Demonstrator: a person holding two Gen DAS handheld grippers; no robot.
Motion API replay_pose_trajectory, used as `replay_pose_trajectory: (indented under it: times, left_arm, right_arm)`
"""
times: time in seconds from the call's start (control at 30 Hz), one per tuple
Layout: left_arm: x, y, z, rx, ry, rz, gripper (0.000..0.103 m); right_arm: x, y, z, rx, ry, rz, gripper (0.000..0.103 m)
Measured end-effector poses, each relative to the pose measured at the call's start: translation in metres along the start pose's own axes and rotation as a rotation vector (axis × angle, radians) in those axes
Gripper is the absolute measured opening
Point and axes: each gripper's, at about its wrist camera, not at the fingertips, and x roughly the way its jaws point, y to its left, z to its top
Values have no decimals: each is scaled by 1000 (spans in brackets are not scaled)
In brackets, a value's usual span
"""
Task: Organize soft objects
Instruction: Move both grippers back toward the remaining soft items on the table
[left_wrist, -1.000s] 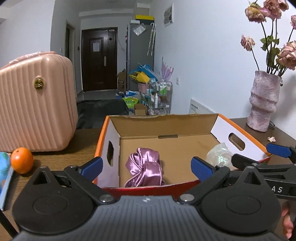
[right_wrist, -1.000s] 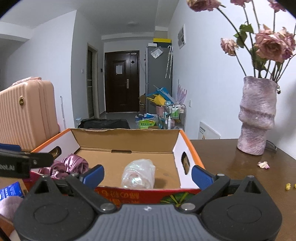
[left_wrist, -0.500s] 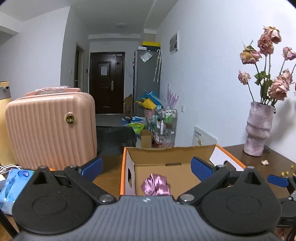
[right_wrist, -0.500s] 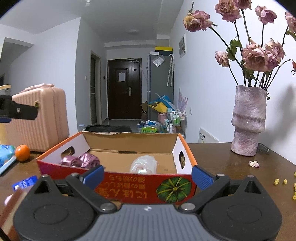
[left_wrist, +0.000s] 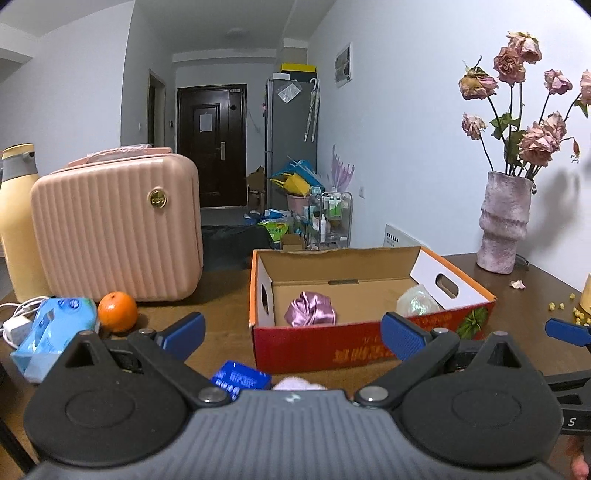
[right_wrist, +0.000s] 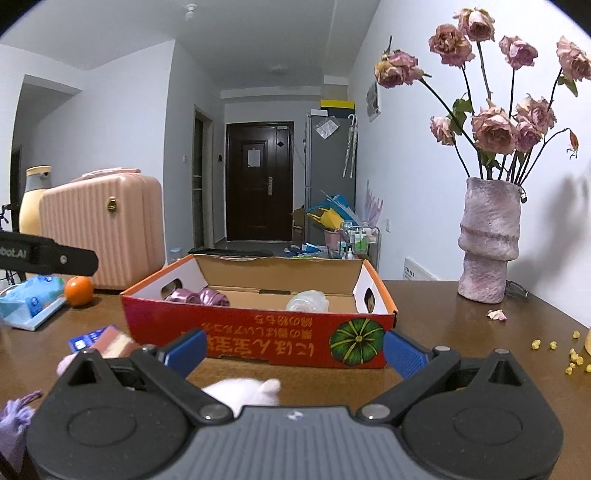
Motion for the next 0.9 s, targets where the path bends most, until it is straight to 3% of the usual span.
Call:
replay_pose_trajectory:
  times: [0.9]
  left_arm:
    - [-72,-9,-53,37,48,25,103]
  right_arm:
    - [-82,33,-40,-10,36,61,103]
